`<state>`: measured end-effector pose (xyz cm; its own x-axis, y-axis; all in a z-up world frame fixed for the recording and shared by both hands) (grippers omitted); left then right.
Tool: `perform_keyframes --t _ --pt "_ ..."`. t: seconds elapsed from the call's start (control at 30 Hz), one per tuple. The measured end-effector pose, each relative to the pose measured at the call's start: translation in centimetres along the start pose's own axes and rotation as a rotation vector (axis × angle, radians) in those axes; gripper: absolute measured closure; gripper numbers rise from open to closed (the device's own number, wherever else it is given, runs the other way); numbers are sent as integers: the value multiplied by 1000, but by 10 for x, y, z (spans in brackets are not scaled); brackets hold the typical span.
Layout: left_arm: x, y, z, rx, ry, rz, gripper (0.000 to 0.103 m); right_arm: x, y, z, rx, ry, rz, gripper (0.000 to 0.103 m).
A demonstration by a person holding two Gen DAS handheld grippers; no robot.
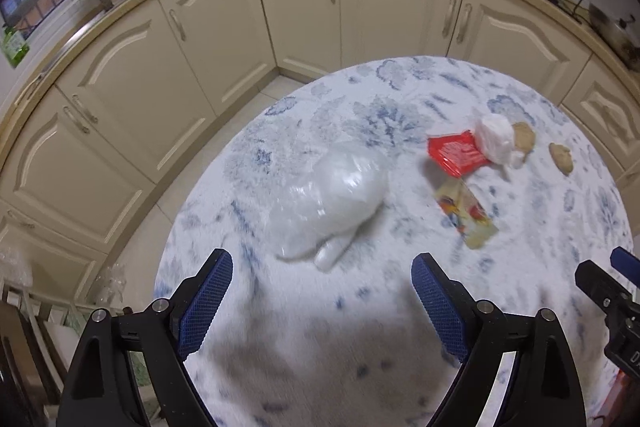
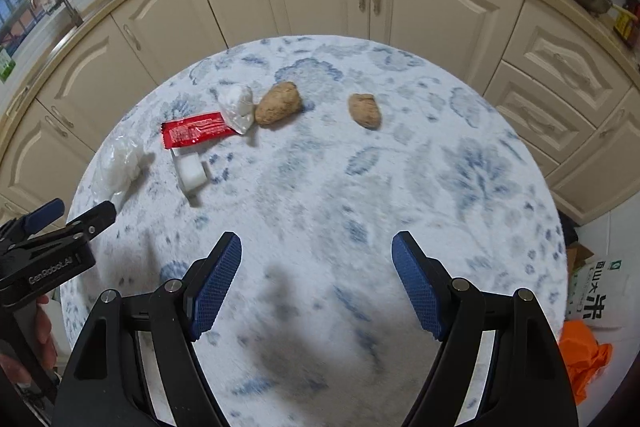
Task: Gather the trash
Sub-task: 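Grasp the white plastic bag with the left tool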
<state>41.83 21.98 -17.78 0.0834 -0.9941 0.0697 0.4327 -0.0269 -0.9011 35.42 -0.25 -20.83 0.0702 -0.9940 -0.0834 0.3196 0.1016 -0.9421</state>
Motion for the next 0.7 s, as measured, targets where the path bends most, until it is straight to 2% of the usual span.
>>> perform_keyframes --t 0.1,0.17,0.2,0.23,0.37,0.5,0.63,0.7 --pt "-8 26 16 -27 6 -21 15 -12 9 7 -2 0 -3 23" --pt "-15 37 22 -18 11 -60 21 -20 16 12 -6 -3 -14 23" --pt "-15 43 25 -24 15 -80 28 -23 19 14 -4 -1 -18 23" --pt "-16 51 27 -45 20 -103 55 -26 21 16 -2 1 -20 23" --pt "-27 56 25 -26 30 -147 63 -41 30 24 -6 -9 -4 23" --pt "-35 55 23 -32 16 -171 64 -54 34 35 24 -26 1 23" --pt "-45 53 19 -34 8 -179 64 -63 49 46 5 -37 27 24" --pt "-51 48 16 -28 5 -182 64 -65 57 48 -12 -36 44 29"
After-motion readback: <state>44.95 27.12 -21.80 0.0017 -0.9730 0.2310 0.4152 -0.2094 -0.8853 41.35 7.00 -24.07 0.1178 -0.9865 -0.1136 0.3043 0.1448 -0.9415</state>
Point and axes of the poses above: each gripper's, at about its wrist camera, not at the fingertips, and y roughly the way its jaws point, x to its right, z to its top, the point moved 1 cm from there along y, roughly the way its jaws point, and after that the axes turned 13 degrees about -y, right-handed, at the moved point
